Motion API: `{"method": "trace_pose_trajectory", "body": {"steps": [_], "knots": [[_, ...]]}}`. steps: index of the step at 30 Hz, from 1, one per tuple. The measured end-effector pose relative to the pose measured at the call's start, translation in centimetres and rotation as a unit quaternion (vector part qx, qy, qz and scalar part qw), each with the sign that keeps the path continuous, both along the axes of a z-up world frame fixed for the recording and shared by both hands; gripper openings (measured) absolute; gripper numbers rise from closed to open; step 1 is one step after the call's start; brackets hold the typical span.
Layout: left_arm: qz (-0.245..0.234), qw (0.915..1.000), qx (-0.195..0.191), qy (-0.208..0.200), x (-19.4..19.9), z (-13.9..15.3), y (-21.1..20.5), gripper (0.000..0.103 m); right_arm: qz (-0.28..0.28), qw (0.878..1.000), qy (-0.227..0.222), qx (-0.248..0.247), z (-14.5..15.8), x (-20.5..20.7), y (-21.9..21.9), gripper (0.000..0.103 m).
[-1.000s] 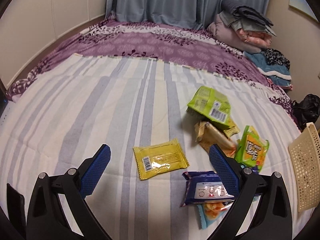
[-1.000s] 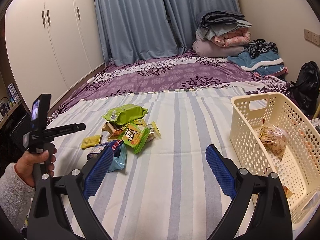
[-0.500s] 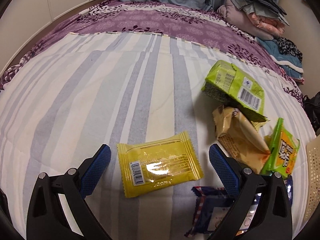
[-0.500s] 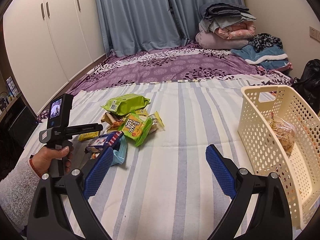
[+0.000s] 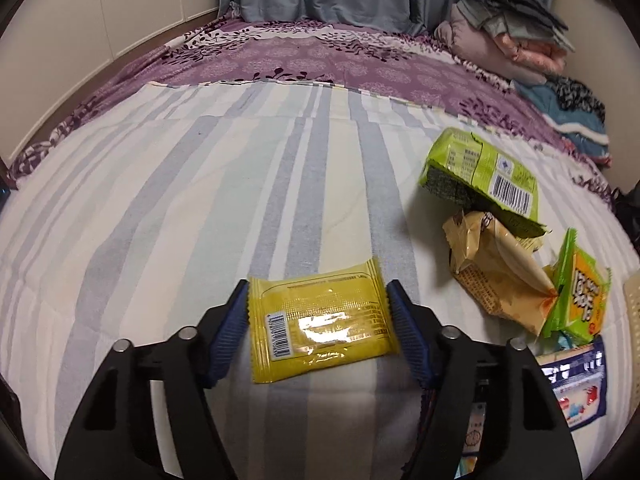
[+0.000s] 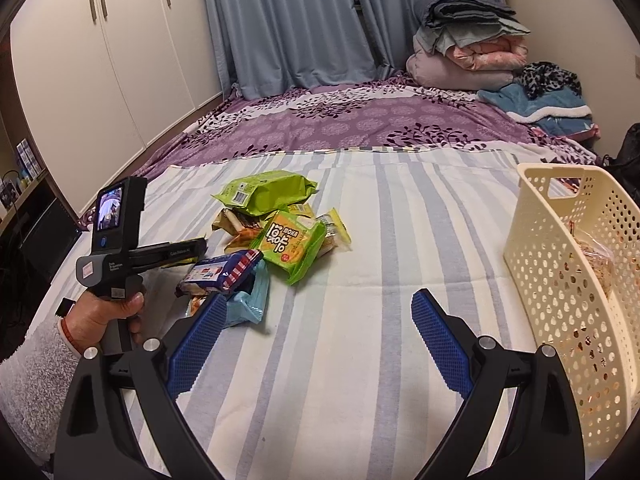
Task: Organize snacks
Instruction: 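Grasp the yellow packet with the left tool, then grasp the blue-and-white biscuit pack with the right tool while the left tool holds the yellow packet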
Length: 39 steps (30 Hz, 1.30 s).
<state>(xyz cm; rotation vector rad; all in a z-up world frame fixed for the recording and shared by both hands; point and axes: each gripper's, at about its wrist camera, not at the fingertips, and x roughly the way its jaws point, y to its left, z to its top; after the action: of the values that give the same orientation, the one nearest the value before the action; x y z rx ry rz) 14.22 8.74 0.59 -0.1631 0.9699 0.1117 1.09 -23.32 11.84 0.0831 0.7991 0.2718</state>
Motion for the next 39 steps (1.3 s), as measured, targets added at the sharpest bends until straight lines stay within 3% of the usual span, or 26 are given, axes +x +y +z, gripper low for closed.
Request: {"method": "trace_pose_trajectory", "body": {"steps": [9, 14, 20, 28, 39], "knots": [[0.016, 0.9996, -0.02, -0.015, -1.9, 0.9, 2.5, 0.063, 0.032, 0.999, -0.007, -0.008, -0.2, 1.0, 2.4, 0.093], [0.014, 0.9992, -0.022, -0.03, -3.0, 2.4, 3.4, 0.063, 0.082, 0.996, -0.023, -0.013, -0.1, 2.6, 5.2, 0.093], [0.011, 0.9986, -0.026, -0.046, -4.2, 4.1, 4.0, 0.063, 0.151, 0.988, -0.021, -0.008, -1.0, 6.1, 9.1, 0.093], [0.011, 0.998, -0.025, -0.057, -5.5, 5.4, 4.7, 0.063, 0.239, 0.971, 0.016, -0.002, -3.2, 10.2, 13.5, 0.093], [0.015, 0.9977, -0.03, -0.059, -6.1, 5.4, 5.2, 0.063, 0.309, 0.95, 0.056, 0.0, -5.1, 7.0, 14.8, 0.093]]}}
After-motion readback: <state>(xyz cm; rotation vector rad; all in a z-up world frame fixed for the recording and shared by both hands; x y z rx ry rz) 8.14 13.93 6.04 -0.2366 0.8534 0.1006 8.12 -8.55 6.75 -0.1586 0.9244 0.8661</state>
